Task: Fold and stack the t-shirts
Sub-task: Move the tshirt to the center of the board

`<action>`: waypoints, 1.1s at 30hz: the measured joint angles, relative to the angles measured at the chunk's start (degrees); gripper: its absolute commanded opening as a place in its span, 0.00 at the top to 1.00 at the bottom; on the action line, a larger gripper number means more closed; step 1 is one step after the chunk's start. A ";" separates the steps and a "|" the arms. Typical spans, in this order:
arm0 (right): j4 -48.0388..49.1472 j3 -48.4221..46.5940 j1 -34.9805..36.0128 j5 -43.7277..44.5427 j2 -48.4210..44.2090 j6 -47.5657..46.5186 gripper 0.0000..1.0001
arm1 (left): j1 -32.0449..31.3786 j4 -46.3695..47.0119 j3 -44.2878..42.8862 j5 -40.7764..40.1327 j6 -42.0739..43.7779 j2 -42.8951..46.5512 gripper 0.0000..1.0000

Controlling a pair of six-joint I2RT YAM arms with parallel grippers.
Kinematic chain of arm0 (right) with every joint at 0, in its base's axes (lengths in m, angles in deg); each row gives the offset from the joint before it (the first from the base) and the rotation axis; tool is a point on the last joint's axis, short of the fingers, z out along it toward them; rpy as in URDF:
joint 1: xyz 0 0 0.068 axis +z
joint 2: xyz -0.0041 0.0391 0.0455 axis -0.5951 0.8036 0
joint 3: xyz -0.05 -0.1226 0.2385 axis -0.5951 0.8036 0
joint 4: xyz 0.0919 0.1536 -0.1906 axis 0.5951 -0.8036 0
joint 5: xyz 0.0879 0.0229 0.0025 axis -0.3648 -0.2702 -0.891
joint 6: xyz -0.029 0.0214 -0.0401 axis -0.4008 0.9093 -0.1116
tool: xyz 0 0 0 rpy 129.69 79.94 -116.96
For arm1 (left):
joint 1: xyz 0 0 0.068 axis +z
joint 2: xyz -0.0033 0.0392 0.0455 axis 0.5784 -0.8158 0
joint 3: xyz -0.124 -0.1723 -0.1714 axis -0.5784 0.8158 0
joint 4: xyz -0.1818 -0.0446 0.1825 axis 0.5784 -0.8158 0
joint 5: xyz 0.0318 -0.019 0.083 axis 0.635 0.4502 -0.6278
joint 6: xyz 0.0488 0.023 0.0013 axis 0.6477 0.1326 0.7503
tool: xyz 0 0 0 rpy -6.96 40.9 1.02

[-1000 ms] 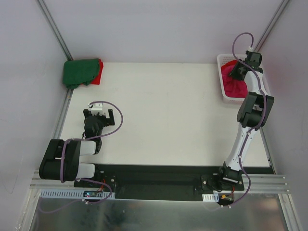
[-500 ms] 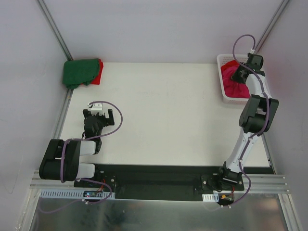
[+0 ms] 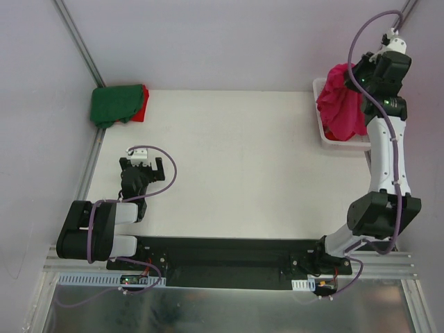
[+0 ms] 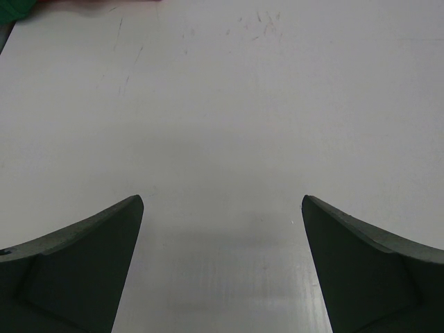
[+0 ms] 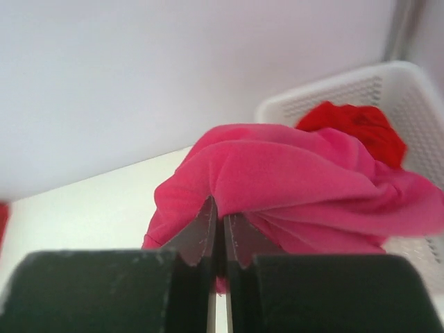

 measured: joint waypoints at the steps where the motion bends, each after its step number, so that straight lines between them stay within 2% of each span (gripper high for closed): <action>1: -0.39 -0.37 1.27 -0.26 -1.09 -0.39 0.99 | 0.00 0.00 0.00 -0.02 0.02 -0.02 0.01; 6: -3.54 -4.39 12.48 -2.62 -5.44 -4.33 0.99 | 0.00 0.00 0.00 -0.02 0.02 -0.02 0.01; 13: -7.48 -4.50 27.19 -4.66 -12.96 -7.91 0.99 | 0.00 0.02 0.00 -0.02 0.02 -0.02 0.01; 22: -12.46 -4.94 44.96 -4.13 -16.39 -11.67 0.99 | 0.00 0.00 0.00 -0.02 0.00 -0.02 0.01; 26: -13.14 -2.08 48.33 -2.43 -17.14 -12.68 0.99 | 0.00 0.00 0.00 0.00 0.02 -0.02 0.01; 33: -14.12 11.19 48.96 2.89 -20.11 -12.85 0.99 | 0.00 0.00 0.00 0.00 0.00 -0.02 0.01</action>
